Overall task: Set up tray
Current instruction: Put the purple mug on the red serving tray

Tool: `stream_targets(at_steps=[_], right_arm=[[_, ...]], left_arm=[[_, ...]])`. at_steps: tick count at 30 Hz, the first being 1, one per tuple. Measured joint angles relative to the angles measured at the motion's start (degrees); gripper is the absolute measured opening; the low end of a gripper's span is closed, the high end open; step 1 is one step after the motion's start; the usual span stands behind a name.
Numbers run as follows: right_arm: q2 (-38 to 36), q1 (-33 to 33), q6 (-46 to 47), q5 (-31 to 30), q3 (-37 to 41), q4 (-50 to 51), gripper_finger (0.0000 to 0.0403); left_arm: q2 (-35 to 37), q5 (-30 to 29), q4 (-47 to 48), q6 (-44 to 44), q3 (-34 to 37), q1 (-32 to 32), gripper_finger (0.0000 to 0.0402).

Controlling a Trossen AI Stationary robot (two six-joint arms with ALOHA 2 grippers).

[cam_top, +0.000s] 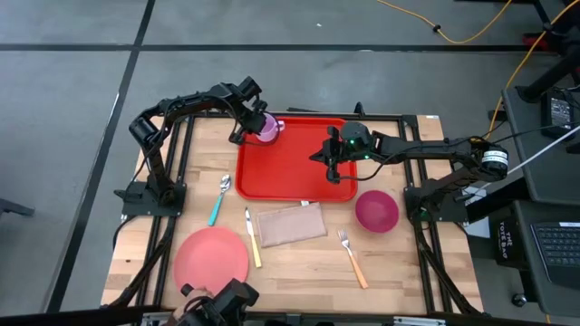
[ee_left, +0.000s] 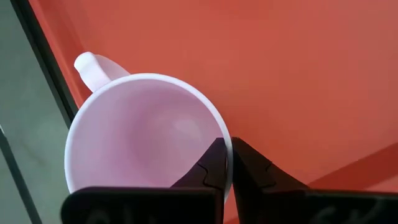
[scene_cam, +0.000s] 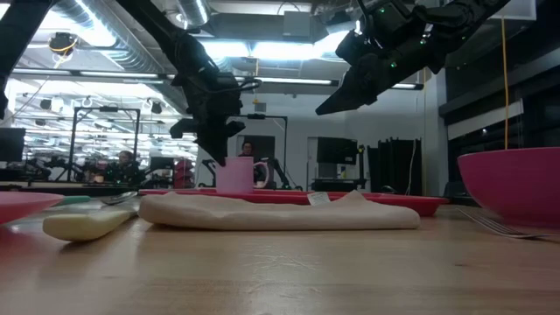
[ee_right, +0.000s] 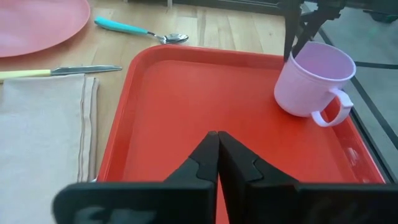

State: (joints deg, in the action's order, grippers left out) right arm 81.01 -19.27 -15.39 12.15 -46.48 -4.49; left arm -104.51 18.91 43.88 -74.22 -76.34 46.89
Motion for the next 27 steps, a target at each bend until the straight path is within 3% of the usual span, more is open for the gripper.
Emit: stream_targets(at_steps=[19, 27], right_arm=[[0.0, 0.0, -0.08, -0.01, -0.02, 0.04, 0.0005], [0.0, 0.0, -0.08, -0.01, -0.02, 0.07, 0.002]], left_arm=[[0.0, -0.67, -3.85, 7.62, 0.0, -0.39, 0.0026], [0.0, -0.65, -4.2, 9.09, 0.0, -0.39, 0.0058]])
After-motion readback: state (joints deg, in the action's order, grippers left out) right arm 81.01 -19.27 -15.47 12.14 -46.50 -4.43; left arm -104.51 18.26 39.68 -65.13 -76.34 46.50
